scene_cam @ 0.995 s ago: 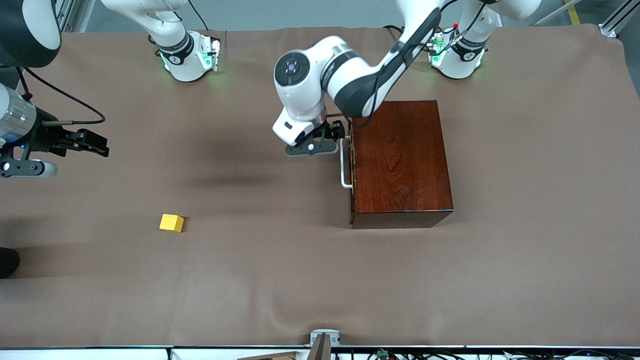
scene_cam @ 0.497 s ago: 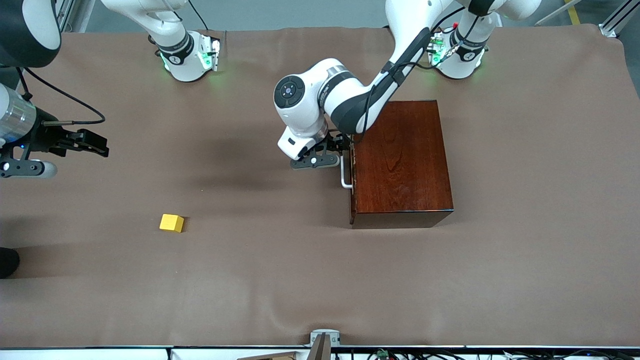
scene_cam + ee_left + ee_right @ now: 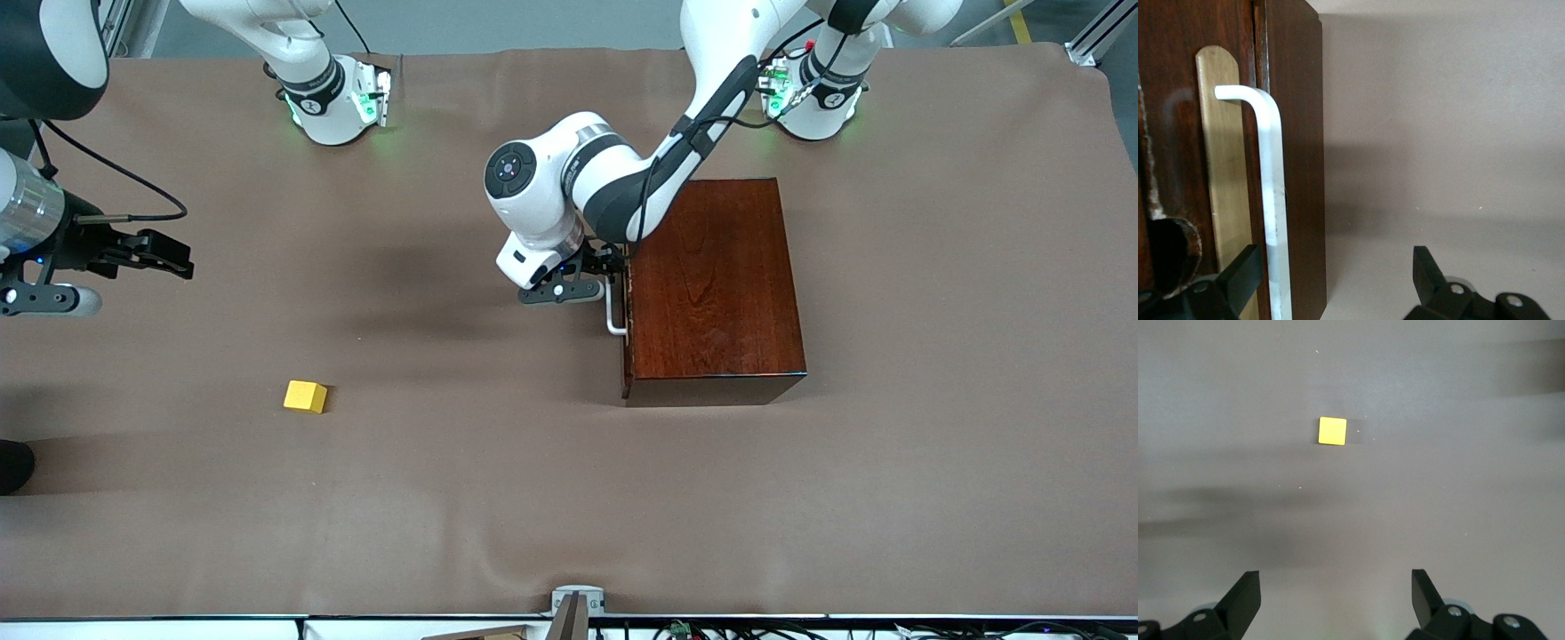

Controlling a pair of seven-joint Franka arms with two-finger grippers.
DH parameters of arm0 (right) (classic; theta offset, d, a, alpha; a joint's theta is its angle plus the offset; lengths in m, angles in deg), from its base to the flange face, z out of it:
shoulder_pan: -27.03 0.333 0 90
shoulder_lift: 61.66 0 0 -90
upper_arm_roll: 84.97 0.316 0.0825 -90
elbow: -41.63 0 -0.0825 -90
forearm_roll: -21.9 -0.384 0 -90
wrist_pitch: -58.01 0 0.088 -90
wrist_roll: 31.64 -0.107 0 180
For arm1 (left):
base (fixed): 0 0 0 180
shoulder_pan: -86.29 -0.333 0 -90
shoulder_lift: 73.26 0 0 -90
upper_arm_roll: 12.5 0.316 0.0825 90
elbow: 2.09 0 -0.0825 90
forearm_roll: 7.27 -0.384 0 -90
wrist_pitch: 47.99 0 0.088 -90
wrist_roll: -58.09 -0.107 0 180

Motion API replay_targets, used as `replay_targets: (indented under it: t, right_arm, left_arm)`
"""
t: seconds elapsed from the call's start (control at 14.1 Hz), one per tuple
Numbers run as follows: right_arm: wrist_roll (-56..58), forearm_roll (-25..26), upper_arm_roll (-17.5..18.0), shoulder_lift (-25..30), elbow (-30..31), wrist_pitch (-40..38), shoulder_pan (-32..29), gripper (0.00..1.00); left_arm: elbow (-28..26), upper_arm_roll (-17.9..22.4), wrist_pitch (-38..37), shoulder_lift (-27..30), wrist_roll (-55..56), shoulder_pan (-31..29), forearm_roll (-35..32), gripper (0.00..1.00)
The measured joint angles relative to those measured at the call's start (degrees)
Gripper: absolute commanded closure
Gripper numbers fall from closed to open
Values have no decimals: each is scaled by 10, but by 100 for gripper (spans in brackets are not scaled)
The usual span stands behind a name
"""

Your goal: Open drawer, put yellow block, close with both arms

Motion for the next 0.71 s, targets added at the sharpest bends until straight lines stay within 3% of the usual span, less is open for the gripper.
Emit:
replay_targets:
  t: [0.71]
  right_arm:
    - [0, 0, 3, -1, 0, -1, 3, 0]
  left_arm:
    - [1, 0, 1, -19, 20, 10, -24, 0]
